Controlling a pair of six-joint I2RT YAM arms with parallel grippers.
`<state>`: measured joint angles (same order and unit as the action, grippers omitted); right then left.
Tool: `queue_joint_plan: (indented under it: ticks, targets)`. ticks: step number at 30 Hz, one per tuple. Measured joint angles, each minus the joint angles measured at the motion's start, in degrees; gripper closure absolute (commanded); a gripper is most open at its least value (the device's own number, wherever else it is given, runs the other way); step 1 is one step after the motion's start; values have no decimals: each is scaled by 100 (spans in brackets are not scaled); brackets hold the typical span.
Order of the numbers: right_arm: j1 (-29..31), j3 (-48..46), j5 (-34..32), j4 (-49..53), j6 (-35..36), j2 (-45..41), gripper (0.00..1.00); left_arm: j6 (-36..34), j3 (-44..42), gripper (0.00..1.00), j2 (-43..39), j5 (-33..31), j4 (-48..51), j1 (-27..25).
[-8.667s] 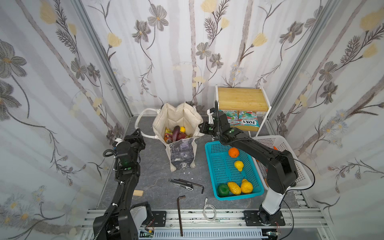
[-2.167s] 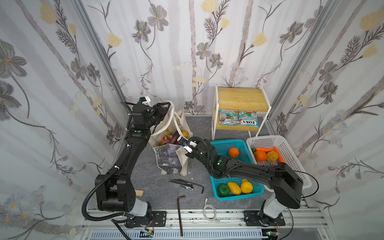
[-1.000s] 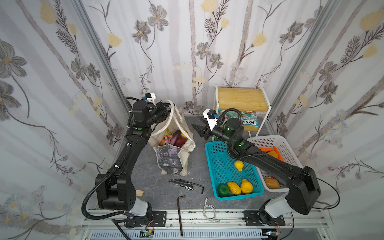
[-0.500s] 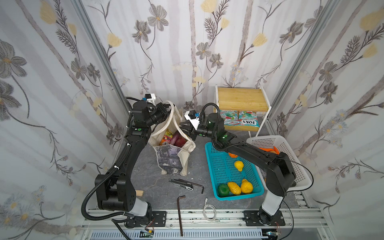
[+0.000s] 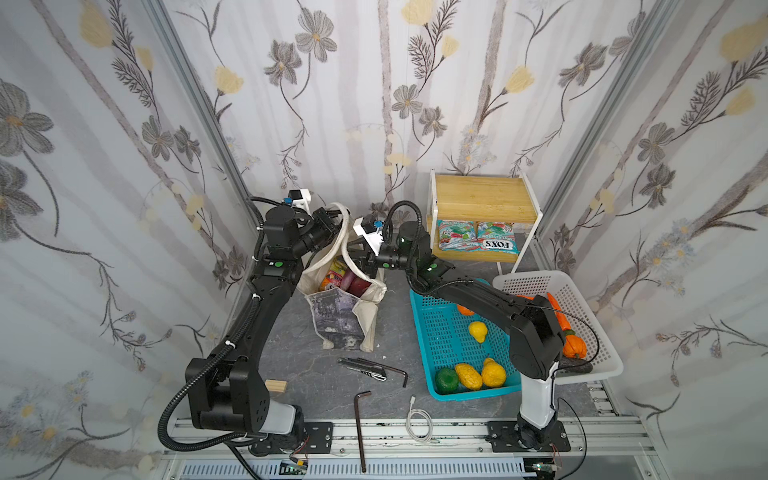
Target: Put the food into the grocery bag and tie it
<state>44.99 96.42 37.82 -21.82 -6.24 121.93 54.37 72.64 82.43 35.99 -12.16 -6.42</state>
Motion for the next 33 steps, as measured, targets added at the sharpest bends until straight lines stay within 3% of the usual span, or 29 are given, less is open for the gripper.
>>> queue_joint_plan:
  ticks: [2,8,12,16,22,29,33]
  targets:
    - [-2,76,42,-133,-210,81,53,-7,-59,100,-7,-48,-4,-4]
    - [37,295,122,-376,-699,352,70,-20,-201,100,-87,-227,-111,-26]
    - [0,315,120,-632,-1080,420,100,17,-260,100,-116,-212,-221,-28]
    - [0,87,90,-1025,-1432,385,100,116,-260,100,-133,-136,-282,-22]
    - [-7,-428,-208,-1108,-1408,61,100,162,-291,100,-221,50,-269,197]
    - [105,321,-1910,918,-704,-208,100,302,282,100,-61,444,-168,979]
    - [-50,623,-2505,1716,-820,-271,100,411,352,100,68,520,-157,1084]
